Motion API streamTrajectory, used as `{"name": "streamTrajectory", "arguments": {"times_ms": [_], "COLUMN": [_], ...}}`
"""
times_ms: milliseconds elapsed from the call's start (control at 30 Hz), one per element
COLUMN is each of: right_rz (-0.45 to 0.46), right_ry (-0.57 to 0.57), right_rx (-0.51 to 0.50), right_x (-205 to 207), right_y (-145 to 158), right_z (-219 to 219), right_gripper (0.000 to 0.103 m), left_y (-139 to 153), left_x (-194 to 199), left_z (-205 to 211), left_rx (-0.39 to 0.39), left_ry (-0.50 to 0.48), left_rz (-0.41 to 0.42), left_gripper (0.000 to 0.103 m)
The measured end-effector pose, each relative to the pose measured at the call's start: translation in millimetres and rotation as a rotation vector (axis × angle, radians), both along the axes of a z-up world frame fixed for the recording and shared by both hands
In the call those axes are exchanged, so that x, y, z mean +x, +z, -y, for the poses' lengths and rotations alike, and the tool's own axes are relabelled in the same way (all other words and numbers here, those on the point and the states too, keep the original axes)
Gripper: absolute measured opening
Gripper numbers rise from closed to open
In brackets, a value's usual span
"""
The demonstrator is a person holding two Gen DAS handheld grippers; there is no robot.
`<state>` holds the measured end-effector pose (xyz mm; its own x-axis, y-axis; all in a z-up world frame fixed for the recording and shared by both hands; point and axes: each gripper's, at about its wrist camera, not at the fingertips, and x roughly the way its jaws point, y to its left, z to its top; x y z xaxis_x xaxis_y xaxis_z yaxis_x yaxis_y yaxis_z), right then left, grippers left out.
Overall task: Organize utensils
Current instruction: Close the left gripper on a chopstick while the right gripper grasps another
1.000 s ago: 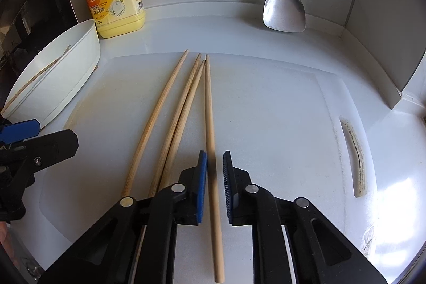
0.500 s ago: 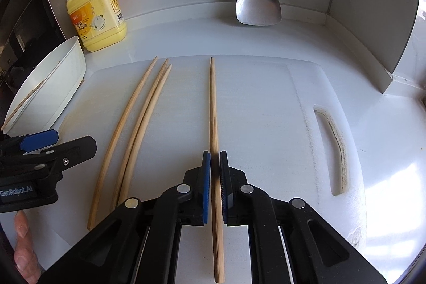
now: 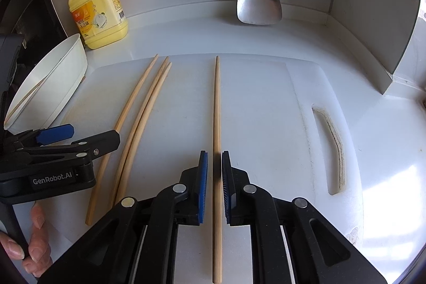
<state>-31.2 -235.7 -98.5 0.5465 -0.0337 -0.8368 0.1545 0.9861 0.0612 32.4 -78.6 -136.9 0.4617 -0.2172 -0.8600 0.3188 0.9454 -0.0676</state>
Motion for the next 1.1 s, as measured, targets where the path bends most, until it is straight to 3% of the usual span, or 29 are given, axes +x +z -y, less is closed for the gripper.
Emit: {"name": "streamTrajectory", "arguments": {"times_ms": [67,267,467,567,733,800,867,1100], "right_rz": [0.000,-0.008,-0.014,-0.010,-0.003,-0.001,0.000,0.005], "right_ry": [0.000,0.005,0.024,0.035,0.067,0.070,0.063,0.046], "right_rx": [-0.005,-0.036,-0.075,-0.085,-0.111,-0.111,-0.092,-0.022], "right_x": [1.0,6.0,12.9,13.5,10.6,8.9,8.3,4.5], "right_y": [-0.3,-1.9,-3.2,-3.8,-4.4,-4.5,-4.1,-3.2], "right_z": [0.4,-0.2,-3.8,-5.4,-13.9,-15.4,-13.3,-6.7], "right_gripper": [0.022,0.022,0.023,0.022,0.010,0.007,0.006,0.006], "left_y": [-0.1,-3.2,-2.0,0.3,3.7,5.7,6.9,8.6], "left_x": [0.7,3.6,7.9,6.1,-2.3,-5.2,-6.0,-9.6], "left_z": [1.2,11.0,13.8,16.9,22.8,25.1,28.5,22.9], "left_rx": [0.002,0.066,0.065,0.063,0.056,0.052,0.058,0.035], "left_ry": [0.002,-0.006,-0.006,-0.018,-0.044,-0.061,-0.073,-0.064], "left_rz": [0.006,0.043,0.049,0.063,0.089,0.096,0.092,0.060], "left_gripper": [0.095,0.095,0.090,0.080,0.055,0.027,0.009,0.007]}}
